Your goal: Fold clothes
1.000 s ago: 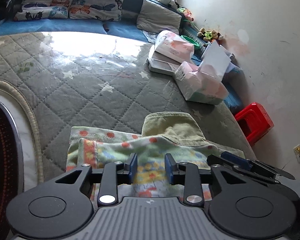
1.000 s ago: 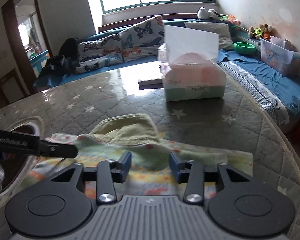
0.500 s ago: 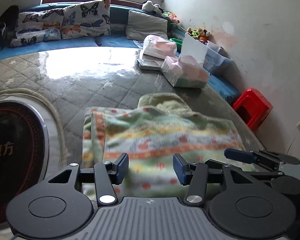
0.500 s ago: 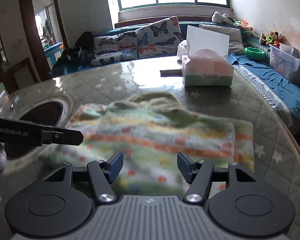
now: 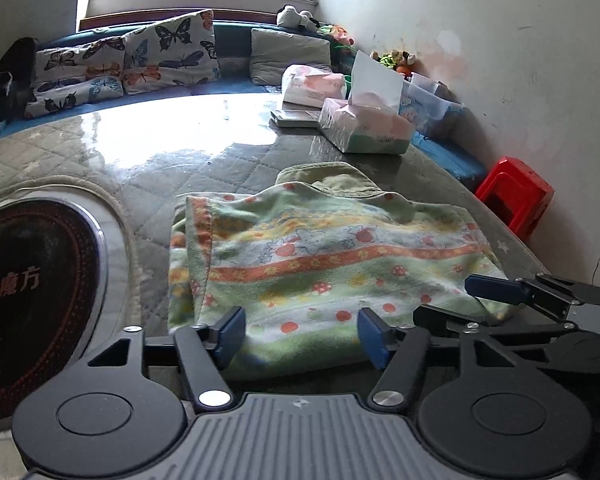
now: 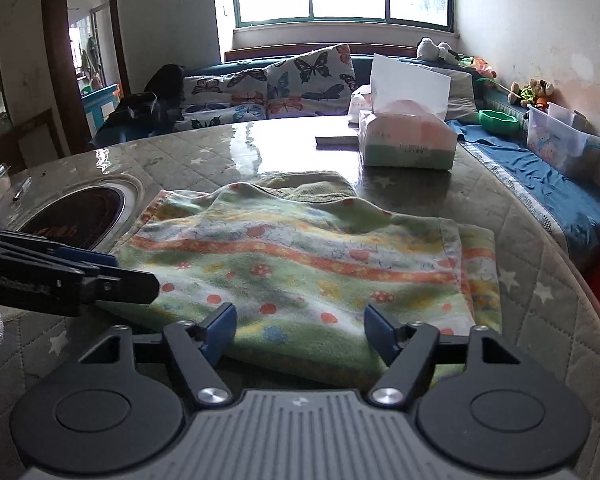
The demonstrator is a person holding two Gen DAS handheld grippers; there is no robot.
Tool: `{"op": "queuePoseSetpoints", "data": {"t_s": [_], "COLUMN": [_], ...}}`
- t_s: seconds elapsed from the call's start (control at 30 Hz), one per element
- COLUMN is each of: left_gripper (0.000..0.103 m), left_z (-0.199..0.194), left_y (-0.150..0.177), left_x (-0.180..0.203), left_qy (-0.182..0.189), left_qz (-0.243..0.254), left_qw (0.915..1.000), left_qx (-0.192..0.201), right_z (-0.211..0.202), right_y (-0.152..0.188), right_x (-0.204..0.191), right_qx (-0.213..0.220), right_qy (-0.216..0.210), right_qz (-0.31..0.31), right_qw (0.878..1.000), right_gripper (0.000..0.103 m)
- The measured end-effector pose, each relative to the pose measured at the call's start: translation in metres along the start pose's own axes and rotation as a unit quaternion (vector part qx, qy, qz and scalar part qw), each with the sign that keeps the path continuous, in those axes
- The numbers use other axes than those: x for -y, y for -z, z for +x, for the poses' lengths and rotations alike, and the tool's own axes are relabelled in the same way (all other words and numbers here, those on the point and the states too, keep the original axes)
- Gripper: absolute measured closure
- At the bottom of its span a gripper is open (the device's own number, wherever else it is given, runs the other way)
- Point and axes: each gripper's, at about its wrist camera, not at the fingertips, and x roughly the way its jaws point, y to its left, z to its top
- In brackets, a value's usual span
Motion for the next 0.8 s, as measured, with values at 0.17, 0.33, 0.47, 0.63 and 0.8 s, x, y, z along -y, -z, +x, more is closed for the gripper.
{"op": "queuePoseSetpoints", "data": {"t_s": [0.17,0.33,0.47,0.63,0.8], "left_gripper": [0.021,0.006,0.0,0.0,0.0], "left_z": [-0.011,-0.02,-0.029,-0.037,-0.041], "left_y": [0.007,0.013,0.018,0.024,0.029], "left_x": [0.001,0.003,0.003,0.001,-0.004], "left_qy": [-0.003,-0.013,-0.017,-0.019,-0.026], "left_qz": [0.002,0.012,0.015,0.017,0.008], "left_qw": [1.0,0.9998,0.9996,0.9995,0.9996], "left_qx": [0.003,0.008,0.015,0.016,0.012], "right_z": [-0.005,-0.014,-0.021,-0.029,-0.034], "right_y": [0.002,0.004,0.007,0.014,0.02], "right_x": [-0.003,-0.006,-0.01,-0.01,-0.008], "right_qx": [0.003,0.012,0.019,0.022,0.023], "right_qy": [0.004,0.019,0.036,0.056,0.069], "right_qz": [0.003,0.002,-0.003,0.014,0.036], "right_qw": [1.0,1.0,0.999,0.998,0.997], "right_gripper": [0.013,0.002,0.0,0.0,0.0]}}
